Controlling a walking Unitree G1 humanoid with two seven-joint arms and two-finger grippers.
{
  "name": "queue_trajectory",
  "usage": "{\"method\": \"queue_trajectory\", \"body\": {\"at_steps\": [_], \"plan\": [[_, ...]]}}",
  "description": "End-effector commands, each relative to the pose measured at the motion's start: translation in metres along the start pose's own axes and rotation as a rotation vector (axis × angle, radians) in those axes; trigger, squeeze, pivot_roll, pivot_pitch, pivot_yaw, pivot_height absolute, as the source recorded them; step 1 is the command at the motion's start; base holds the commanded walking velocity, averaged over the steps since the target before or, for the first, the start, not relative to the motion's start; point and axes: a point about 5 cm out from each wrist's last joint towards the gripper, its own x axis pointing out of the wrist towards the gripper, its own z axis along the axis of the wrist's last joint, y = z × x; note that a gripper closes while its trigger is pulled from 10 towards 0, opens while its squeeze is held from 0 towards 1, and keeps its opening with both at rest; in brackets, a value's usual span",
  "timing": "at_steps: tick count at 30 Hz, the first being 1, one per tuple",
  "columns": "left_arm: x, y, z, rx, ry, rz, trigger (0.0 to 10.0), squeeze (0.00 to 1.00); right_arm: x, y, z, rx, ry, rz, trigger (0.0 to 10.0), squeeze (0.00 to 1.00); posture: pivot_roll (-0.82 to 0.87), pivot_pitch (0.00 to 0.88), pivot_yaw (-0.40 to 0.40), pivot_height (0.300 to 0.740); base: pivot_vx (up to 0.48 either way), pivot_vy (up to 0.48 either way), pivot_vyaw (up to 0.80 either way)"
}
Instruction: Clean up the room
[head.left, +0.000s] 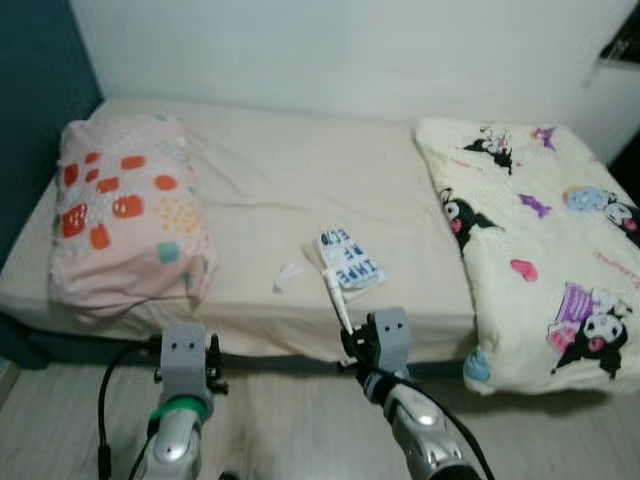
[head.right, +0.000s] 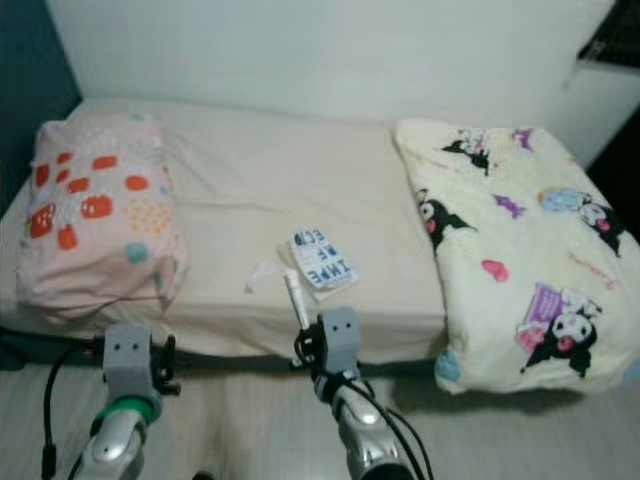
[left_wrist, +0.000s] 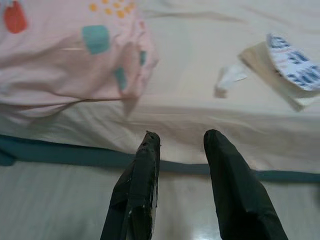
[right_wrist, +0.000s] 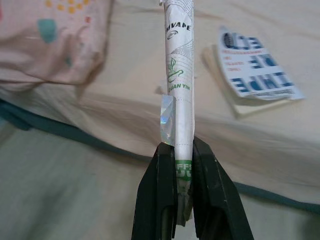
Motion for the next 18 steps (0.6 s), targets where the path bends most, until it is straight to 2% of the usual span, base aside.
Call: {"method": "queue_trajectory", "body": {"at_steps": [1,18], "plan": [[0.0,-0.0009,-0.0022,0.007,0.017,-0.002,10.0,0.0,-0.0017,0.002,-0.0045,-0.004,0.016,0.008,10.0,0.0,0.04,0.025,-0.054,0.74,0.0,0.0,0.49],[-0.0007,0.0007,-0.0041,0.006,0.031,0.005,10.0,0.0,-0.0008,0.0028,-0.0051,-0.019,0.03,0.007,10.0,0.0,0.05,0.027,-0.054,0.74,0.0,0.0,0.8]]}}
